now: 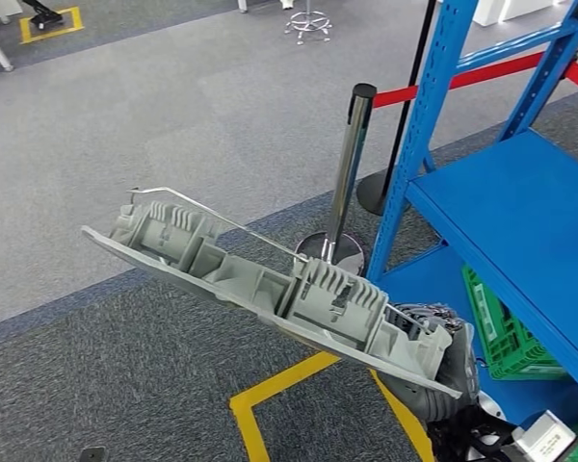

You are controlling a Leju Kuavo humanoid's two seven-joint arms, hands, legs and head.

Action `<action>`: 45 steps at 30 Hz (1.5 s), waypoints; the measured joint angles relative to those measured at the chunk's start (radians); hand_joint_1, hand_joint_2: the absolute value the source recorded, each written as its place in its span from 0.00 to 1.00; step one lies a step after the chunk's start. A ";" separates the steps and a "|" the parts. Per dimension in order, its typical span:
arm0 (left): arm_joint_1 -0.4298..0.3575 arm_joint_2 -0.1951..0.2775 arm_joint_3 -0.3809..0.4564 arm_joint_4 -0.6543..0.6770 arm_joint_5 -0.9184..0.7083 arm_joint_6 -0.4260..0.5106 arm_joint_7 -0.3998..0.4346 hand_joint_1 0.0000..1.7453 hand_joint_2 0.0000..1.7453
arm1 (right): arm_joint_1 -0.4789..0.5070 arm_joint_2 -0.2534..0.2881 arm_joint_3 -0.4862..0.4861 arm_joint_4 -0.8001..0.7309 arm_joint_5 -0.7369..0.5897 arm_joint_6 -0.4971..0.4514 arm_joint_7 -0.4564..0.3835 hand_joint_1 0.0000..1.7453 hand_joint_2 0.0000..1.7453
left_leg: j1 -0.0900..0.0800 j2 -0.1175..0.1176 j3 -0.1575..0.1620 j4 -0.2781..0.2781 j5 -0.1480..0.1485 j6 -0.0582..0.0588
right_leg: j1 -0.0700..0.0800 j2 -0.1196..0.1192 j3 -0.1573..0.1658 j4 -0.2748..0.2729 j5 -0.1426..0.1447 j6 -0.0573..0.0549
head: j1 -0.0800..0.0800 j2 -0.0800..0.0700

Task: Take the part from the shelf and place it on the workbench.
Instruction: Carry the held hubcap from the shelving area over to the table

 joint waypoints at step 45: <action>-0.002 0.002 0.001 -0.005 0.000 0.000 0.000 0.00 1.00 | -0.001 -0.002 0.001 0.000 0.000 0.000 -0.001 1.00 1.00 | -0.028 -0.004 0.164 -0.345 0.156 0.075 | 0.008 0.037 -0.096 0.235 -0.132 0.037 | 0.008 0.000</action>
